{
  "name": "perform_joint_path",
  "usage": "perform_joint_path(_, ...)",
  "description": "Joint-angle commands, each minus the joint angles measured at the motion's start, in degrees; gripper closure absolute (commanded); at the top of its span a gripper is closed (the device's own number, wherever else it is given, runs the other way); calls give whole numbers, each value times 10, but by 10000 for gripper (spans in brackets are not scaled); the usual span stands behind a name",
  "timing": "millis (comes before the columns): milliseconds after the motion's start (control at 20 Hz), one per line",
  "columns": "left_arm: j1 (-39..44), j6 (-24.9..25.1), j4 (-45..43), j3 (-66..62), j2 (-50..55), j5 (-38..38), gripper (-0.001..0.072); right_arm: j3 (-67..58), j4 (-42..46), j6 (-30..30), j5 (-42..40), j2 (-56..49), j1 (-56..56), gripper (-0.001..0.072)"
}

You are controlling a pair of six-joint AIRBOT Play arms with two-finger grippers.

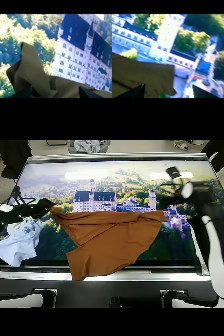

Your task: Fold the shirts.

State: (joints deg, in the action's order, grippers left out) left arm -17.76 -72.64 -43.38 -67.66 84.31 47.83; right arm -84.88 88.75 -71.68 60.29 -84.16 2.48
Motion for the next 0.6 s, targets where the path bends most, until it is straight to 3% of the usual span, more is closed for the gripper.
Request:
perform_joint_path(0, -33, -19, -42, -51, 0, 141, -9, -34, -131, 79, 191, 16, 110, 16)
perform_joint_path(100, -43, -62, -126, -50, -9, 231, -9, -8, -180, 104, 279, 16, 169, 25)
perform_joint_path(200, -38, -69, -197, -6, -33, 285, -9, 58, -184, 124, 308, 25, 188, 25)
perform_joint_path(550, 4, -32, -195, 287, -174, 272, -9, 259, -313, 146, 172, 37, 186, 24)
